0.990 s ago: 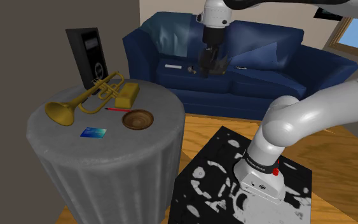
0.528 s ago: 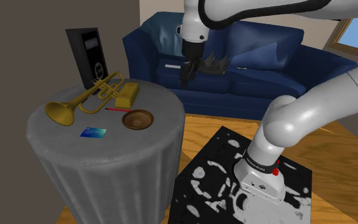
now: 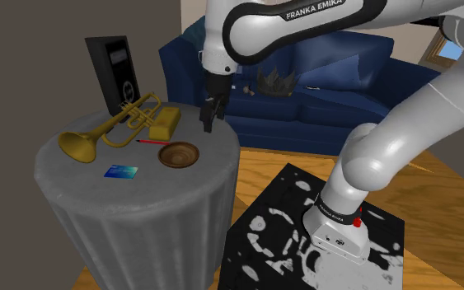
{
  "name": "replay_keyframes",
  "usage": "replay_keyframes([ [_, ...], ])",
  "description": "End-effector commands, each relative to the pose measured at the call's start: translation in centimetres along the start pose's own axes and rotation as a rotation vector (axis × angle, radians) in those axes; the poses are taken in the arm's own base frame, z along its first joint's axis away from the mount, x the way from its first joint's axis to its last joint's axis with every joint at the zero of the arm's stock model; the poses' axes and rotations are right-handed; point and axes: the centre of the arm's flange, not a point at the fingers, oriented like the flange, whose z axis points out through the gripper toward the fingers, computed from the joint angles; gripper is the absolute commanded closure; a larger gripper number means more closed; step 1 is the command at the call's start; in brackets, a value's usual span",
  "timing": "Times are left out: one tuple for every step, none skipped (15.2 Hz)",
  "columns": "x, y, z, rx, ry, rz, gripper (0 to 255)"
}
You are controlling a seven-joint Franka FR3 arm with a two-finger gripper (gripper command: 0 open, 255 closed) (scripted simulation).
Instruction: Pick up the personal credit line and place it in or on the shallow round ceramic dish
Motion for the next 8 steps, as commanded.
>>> replay_keyframes([
  [1.8,-1.5,1.5,0.007,0.014,-0.009,0],
  [2.6,-2.2,2.1,0.009,0.021,-0.013,0],
  [3.4,-2.9,2.7,0.012,0.027,-0.018,0],
  [4.2,-3.7,3.3,0.015,0.033,-0.022,0],
  [5.0,-4.4,3.9,0.018,0.039,-0.027,0],
  [5.8,-5.1,4.5,0.02,0.046,-0.031,0],
  [6.6,-5.9,5.0,0.023,0.052,-0.036,0],
  [7.4,-6.6,5.6,0.026,0.058,-0.04,0],
])
